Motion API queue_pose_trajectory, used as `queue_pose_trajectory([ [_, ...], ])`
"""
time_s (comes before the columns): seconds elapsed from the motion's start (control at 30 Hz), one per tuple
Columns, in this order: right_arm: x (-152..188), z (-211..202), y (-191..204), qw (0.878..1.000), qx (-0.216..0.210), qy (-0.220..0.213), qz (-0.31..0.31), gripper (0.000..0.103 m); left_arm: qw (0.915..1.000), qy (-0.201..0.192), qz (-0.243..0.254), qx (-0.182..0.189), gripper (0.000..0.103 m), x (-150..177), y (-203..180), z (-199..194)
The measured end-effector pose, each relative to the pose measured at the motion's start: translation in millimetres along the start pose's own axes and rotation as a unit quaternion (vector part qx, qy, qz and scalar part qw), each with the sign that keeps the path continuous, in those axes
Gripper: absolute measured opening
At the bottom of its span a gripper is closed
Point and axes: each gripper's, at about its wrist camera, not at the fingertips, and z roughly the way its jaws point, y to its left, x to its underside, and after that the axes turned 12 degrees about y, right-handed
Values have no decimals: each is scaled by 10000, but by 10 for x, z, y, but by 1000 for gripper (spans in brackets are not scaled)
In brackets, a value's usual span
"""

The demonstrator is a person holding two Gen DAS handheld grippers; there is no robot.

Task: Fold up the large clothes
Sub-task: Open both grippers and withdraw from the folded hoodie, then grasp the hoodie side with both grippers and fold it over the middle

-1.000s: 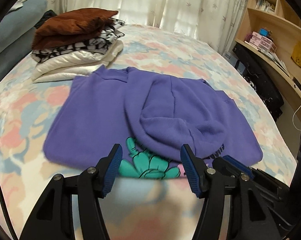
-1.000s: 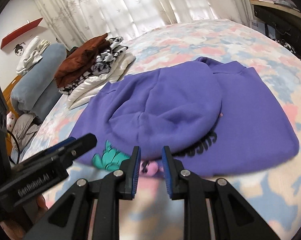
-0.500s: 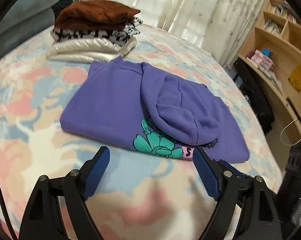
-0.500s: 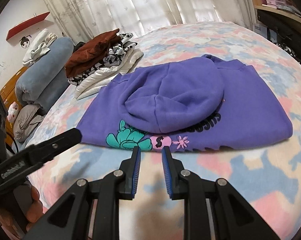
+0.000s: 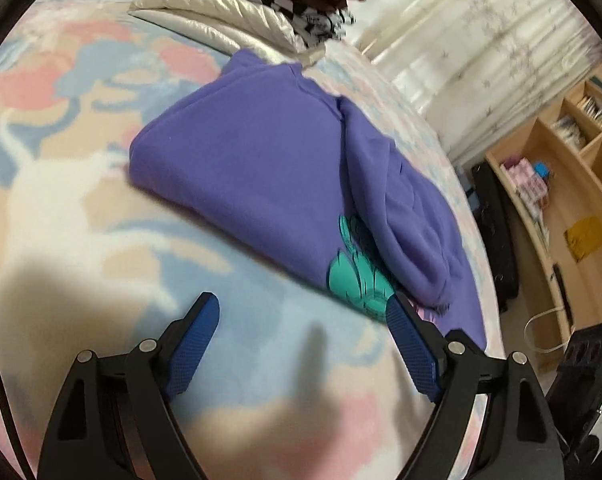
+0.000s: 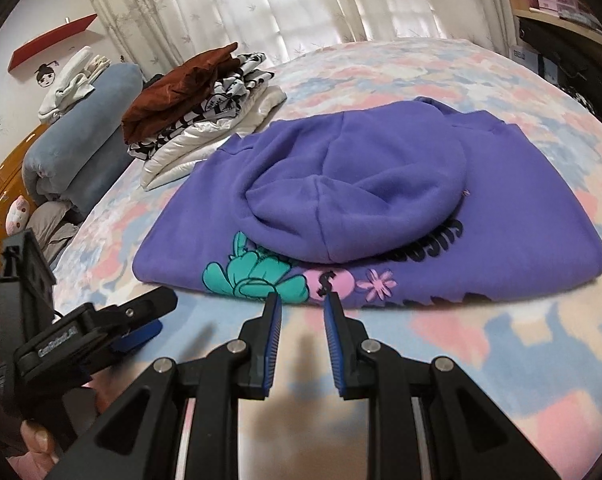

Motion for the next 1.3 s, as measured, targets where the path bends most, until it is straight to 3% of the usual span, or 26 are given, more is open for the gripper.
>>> queue_pose_trajectory([
  [0.27, -132, 113, 88, 9997, -45, -70, -236, 22, 9984, -246, -415, 279, 84, -342, 175, 289],
  [0.5, -291, 208, 102, 9995, -15, -110, -292, 22, 9963, -412, -666, 361, 81, -906, 279, 576],
  [0.53, -321, 215, 100, 9995, -9, -124, -297, 22, 9956, -537, -693, 334, 70, -965, 285, 586],
  [0.57, -371, 227, 101, 9994, -1, -146, -304, 22, 9951, -613, -705, 315, 50, -999, 327, 562],
  [0.63, -483, 245, 105, 9992, 30, -212, -333, 21, 9933, -769, -768, 405, 27, -1062, 409, 590],
  [0.73, -649, 288, 95, 9988, 151, -349, -311, 21, 9921, -912, -669, 546, 19, -1030, 422, 593],
  [0.9, -909, 573, -17, 9977, 575, -306, -193, 20, 9921, -1055, -457, 498, 17, -1030, 381, 541],
  [1.03, -898, 889, -96, 9981, 583, 34, -215, 19, 9920, -1109, -356, 487, 17, -1009, 377, 518],
  [1.3, -812, 933, -94, 9977, 557, -134, -359, 20, 9880, -1466, 481, -45, 15, -867, -48, 262],
])
